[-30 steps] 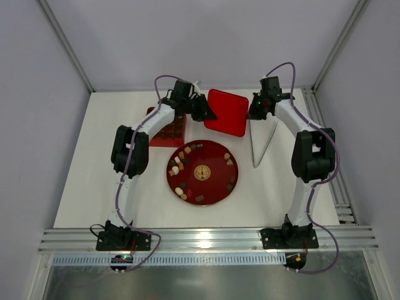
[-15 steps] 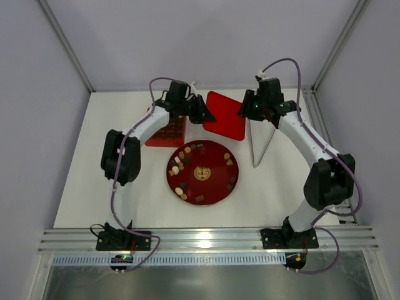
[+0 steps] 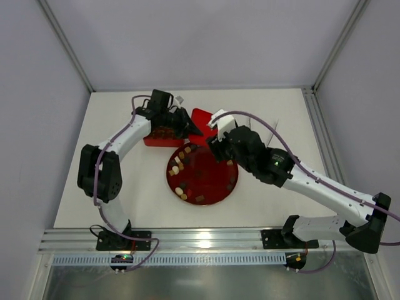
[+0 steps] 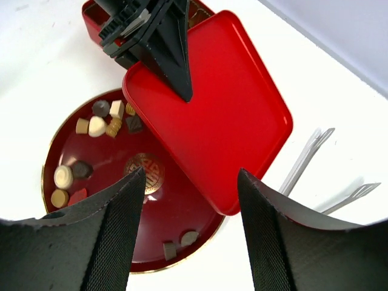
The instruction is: Pack the chocolate
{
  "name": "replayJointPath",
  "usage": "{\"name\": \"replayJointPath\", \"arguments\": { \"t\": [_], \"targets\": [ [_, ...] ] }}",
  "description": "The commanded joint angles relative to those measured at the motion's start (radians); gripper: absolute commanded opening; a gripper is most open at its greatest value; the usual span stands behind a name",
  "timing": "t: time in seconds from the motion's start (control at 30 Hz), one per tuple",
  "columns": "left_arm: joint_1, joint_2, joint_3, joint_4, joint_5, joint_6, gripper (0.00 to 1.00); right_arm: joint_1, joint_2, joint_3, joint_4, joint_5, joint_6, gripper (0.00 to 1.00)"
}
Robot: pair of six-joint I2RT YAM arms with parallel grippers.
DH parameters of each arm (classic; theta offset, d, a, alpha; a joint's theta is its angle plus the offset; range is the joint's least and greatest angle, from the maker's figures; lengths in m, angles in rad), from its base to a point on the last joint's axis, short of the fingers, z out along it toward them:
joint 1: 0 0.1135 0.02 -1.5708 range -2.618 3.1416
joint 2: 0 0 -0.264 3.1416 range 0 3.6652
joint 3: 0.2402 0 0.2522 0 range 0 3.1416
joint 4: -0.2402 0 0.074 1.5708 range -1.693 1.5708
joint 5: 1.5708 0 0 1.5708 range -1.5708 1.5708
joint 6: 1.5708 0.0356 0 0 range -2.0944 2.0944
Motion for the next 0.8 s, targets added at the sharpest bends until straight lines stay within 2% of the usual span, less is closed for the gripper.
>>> {"name": "replayJointPath", "arguments": {
  "t": [0.0,0.1,0.23,0.47,0.77],
  "targets": [
    [0.009,-0.1,-0.069,-0.003,0.108,-0.1,0.0,0.102,0.001,-0.036,0.003,0.182,-0.135,0.63],
    [0.017,-0.135,-0.115,-0.001,0.126,-0.121,0.0,0.19,0.04,-0.046,-0.003,0.245,-0.173,0.63],
    [0.02,-0.157,-0.149,0.0,0.14,-0.137,0.0,0.247,0.11,-0.042,-0.008,0.303,-0.21,0.63],
    [0.02,-0.182,-0.183,0.006,0.152,-0.137,0.0,0.273,0.203,-0.02,0.012,0.393,-0.277,0.61],
    [0.02,-0.226,-0.221,0.019,0.161,-0.14,0.0,0.273,0.298,-0.007,0.106,0.473,-0.386,0.48]
  ]
}}
